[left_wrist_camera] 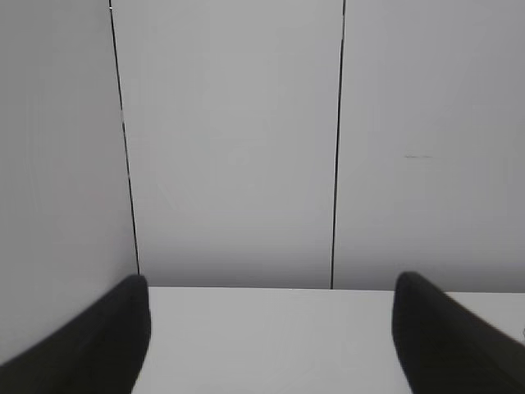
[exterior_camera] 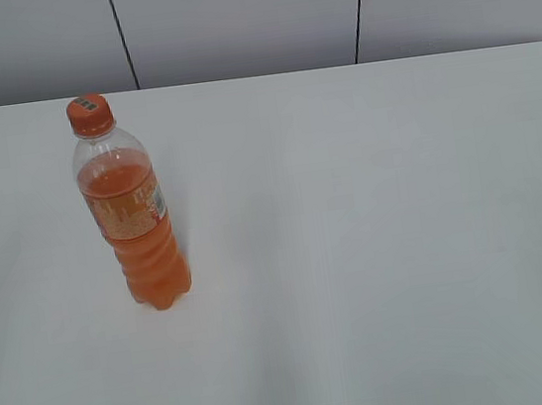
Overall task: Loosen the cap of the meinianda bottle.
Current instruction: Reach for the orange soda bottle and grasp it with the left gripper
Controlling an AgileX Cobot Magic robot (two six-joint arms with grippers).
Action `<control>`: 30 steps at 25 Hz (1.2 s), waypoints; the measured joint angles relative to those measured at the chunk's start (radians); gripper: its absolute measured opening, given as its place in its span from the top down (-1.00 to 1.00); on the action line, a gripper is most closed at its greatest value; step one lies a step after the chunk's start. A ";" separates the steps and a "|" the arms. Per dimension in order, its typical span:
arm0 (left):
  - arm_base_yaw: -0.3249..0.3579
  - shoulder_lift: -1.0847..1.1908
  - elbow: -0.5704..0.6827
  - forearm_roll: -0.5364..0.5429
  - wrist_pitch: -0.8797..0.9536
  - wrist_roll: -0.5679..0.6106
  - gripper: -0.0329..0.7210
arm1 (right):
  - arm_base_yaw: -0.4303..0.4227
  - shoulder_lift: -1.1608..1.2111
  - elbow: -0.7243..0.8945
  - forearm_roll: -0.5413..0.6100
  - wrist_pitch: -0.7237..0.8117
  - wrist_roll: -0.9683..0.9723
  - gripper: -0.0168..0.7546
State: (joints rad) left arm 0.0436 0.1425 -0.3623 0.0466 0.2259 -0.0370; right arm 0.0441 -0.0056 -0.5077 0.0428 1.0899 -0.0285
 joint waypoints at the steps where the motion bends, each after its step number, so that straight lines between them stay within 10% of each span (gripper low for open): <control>1: 0.000 0.024 0.004 0.000 -0.021 0.000 -0.55 | 0.000 0.000 0.000 0.000 0.000 0.000 -0.57; 30: 0.000 0.755 0.008 0.190 -0.489 -0.003 -0.28 | 0.000 0.000 0.000 -0.008 0.000 0.000 -0.57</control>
State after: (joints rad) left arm 0.0436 0.8975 -0.3548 0.2368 -0.2632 -0.0405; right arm 0.0441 -0.0056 -0.5077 0.0345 1.0899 -0.0285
